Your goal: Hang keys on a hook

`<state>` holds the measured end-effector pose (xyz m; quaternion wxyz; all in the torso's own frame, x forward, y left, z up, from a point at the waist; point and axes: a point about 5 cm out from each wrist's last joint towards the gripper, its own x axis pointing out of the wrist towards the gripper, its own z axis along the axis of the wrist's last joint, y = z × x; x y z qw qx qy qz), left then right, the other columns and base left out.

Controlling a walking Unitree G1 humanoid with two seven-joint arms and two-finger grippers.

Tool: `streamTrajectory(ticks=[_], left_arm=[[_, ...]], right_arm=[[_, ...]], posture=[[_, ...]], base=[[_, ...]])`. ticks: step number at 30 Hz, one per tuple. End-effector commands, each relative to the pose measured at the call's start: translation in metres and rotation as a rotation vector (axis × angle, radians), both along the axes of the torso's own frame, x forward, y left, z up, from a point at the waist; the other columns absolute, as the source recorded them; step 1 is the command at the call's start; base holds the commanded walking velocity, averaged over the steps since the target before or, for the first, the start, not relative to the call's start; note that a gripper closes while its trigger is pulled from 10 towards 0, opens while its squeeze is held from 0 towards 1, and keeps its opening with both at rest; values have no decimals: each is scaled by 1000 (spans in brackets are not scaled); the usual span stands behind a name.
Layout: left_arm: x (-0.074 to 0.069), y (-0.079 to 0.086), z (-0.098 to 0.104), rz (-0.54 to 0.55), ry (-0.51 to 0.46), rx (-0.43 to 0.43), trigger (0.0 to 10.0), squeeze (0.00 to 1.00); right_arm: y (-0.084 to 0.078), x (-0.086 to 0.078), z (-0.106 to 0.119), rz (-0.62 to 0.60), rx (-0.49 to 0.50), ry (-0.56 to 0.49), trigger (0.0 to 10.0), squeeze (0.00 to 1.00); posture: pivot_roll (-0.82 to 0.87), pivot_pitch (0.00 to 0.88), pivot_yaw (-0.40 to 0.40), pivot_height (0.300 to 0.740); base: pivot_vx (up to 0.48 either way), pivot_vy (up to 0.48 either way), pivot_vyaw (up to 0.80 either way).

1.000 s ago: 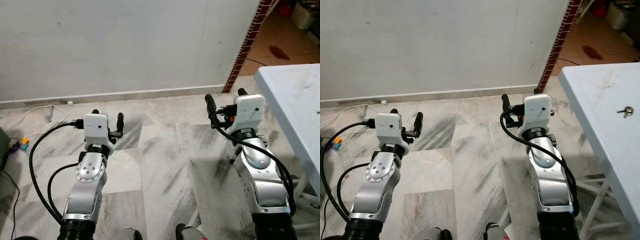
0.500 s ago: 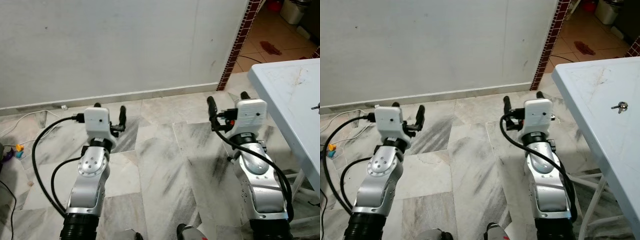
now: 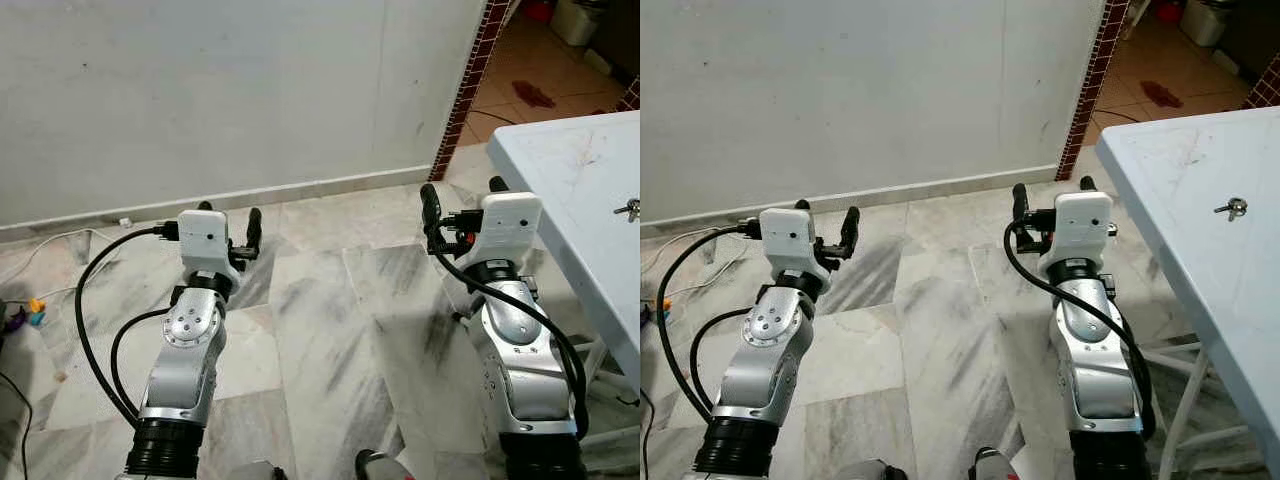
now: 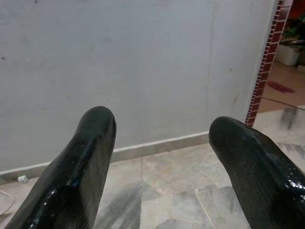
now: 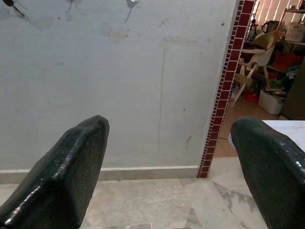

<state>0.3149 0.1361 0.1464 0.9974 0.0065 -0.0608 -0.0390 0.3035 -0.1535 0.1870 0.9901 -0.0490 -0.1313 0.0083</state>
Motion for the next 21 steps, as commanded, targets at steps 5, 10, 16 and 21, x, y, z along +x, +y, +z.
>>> streamTrajectory(ticks=[5,10,16,21], left_arm=[[1,0,-3,-2,11,0,10000,0],[2,1,-3,0,12,0,10000,0],[2,0,-4,-2,13,-3,10000,0],[3,1,-5,4,21,-16,10000,0]], right_arm=[[1,1,5,0,-7,-24,10000,0],[0,1,3,-1,16,-13,10000,0],[-1,1,3,-6,11,-15,10000,0],[-3,0,3,-12,12,-15,10000,0]], posture=[[-62,149,87,740],[-63,147,84,740],[-73,147,85,740],[-72,150,88,740]], base=[[0,0,-304],[0,0,-798],[0,0,-796],[0,0,-800]])
